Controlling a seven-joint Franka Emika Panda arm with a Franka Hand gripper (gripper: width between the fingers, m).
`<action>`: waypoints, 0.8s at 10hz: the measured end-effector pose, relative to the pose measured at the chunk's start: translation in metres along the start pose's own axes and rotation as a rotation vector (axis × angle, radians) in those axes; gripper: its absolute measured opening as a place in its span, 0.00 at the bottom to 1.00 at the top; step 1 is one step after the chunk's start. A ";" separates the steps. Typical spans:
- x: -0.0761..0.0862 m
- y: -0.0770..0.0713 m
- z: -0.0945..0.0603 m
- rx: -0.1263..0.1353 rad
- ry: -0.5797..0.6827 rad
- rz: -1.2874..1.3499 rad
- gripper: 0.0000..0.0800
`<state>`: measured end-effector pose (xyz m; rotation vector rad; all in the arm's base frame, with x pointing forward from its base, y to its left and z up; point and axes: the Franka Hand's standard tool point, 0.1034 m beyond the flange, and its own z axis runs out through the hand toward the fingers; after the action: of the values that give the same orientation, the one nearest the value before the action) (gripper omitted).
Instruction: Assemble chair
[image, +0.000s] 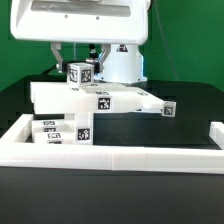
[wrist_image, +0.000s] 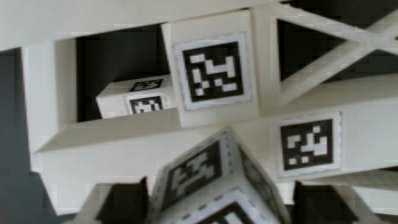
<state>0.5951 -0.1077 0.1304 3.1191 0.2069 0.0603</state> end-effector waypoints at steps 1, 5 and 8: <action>0.000 -0.001 0.000 0.000 0.000 0.000 0.49; 0.000 -0.006 0.007 0.002 -0.009 -0.008 0.49; 0.000 0.000 0.007 -0.005 0.000 -0.005 0.49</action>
Offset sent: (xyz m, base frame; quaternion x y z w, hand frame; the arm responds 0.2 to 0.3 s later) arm 0.0050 0.0077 -0.0041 -0.0012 0.0056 -0.0079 1.0000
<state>0.5957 -0.1080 0.1233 3.1137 0.2140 0.0610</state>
